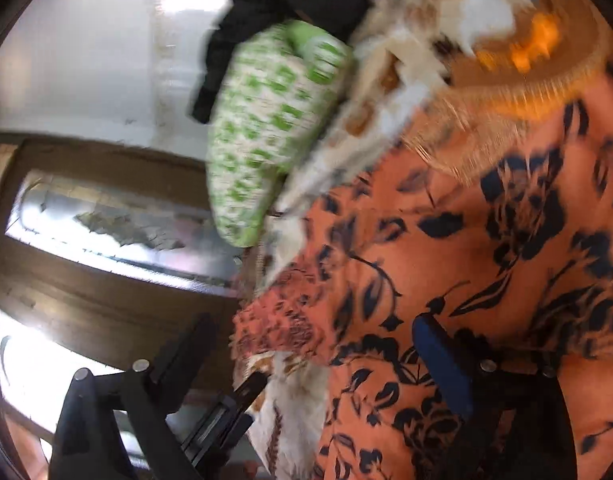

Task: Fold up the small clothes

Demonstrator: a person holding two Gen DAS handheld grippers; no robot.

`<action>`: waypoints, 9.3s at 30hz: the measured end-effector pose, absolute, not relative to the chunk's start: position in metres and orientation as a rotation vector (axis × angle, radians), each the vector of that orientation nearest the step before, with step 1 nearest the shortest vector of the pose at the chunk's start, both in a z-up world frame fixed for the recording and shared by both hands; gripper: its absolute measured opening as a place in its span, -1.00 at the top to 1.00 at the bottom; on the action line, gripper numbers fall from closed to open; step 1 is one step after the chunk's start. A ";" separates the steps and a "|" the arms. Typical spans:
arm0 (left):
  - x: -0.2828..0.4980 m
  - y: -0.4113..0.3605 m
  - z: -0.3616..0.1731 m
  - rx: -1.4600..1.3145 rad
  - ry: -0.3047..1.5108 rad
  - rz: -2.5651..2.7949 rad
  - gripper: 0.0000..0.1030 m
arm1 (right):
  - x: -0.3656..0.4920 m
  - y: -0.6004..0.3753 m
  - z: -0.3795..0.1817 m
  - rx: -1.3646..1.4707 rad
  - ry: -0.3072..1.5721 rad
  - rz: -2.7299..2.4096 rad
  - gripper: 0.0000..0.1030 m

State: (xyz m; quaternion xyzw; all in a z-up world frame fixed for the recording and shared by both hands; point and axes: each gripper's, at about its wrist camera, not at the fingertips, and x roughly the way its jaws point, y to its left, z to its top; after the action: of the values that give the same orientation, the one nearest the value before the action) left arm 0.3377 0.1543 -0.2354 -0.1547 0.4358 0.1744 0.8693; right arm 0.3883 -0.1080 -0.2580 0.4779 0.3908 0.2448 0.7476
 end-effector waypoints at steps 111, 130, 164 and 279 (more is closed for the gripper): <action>0.393 0.137 -0.070 -0.200 0.681 -0.197 0.90 | 0.435 -0.115 -0.296 0.553 1.001 0.464 0.27; 0.346 -0.187 -0.159 0.025 0.984 -0.592 0.89 | 0.366 -0.334 -0.324 1.000 1.141 0.374 0.40; 0.370 -0.015 -0.275 0.089 1.004 -0.094 -0.53 | 0.375 -0.212 -0.267 0.087 1.174 0.051 -0.37; 0.373 0.011 -0.269 0.084 0.956 0.010 -0.89 | 0.362 -0.294 -0.252 0.590 1.057 0.036 0.67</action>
State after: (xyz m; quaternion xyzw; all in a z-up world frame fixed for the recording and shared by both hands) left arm 0.3733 0.0107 -0.2691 0.0405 0.4598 0.0048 0.8871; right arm 0.3621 -0.2945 -0.2521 0.2771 0.4967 0.0170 0.8223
